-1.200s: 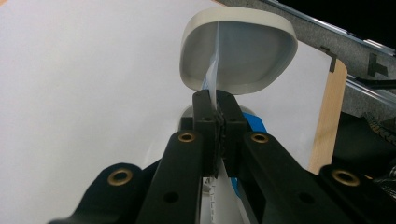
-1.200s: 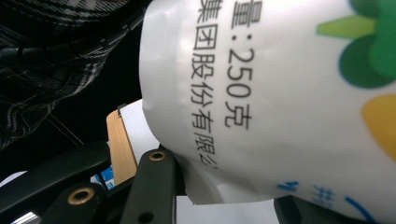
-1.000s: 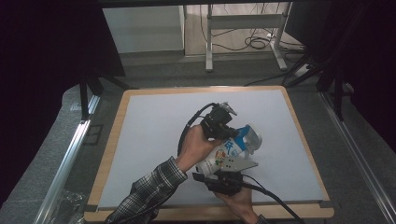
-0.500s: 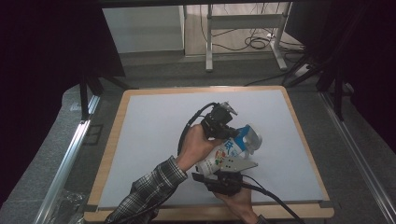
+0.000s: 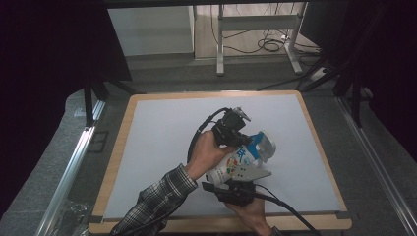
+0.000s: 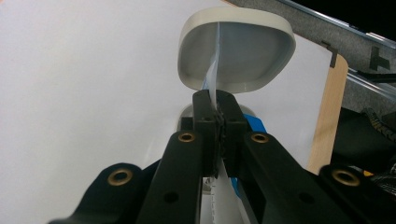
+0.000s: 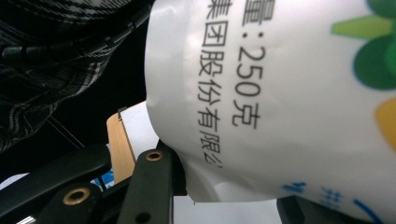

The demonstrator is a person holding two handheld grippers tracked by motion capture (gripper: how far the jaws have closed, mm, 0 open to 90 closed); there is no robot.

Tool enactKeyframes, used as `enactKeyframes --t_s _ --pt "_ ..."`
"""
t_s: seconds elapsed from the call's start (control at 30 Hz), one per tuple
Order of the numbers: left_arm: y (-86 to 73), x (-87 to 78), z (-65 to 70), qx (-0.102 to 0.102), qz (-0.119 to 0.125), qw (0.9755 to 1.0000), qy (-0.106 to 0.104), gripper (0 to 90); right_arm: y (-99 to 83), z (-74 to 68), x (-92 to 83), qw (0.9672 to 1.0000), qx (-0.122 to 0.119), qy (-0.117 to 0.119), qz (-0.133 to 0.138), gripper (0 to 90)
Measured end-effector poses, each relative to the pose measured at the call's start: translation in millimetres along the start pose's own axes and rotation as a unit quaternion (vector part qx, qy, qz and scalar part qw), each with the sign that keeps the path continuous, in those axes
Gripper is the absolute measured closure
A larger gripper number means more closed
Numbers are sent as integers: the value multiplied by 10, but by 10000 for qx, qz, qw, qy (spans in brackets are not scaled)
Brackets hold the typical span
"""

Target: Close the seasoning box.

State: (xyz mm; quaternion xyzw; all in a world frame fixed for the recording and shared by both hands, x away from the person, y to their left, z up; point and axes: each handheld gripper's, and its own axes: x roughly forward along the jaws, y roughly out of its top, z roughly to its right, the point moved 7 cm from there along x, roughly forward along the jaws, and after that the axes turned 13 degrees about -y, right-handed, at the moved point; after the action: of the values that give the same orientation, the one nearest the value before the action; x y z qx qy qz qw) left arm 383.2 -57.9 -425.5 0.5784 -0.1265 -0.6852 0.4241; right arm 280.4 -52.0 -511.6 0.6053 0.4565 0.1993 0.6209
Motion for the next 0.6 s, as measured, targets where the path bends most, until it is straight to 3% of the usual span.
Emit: enactKeyframes --t_s 0.6 --pt "10 6 4 -13 -50 10000 -3 885 13 -10 4 10000 71 10 -6 665"
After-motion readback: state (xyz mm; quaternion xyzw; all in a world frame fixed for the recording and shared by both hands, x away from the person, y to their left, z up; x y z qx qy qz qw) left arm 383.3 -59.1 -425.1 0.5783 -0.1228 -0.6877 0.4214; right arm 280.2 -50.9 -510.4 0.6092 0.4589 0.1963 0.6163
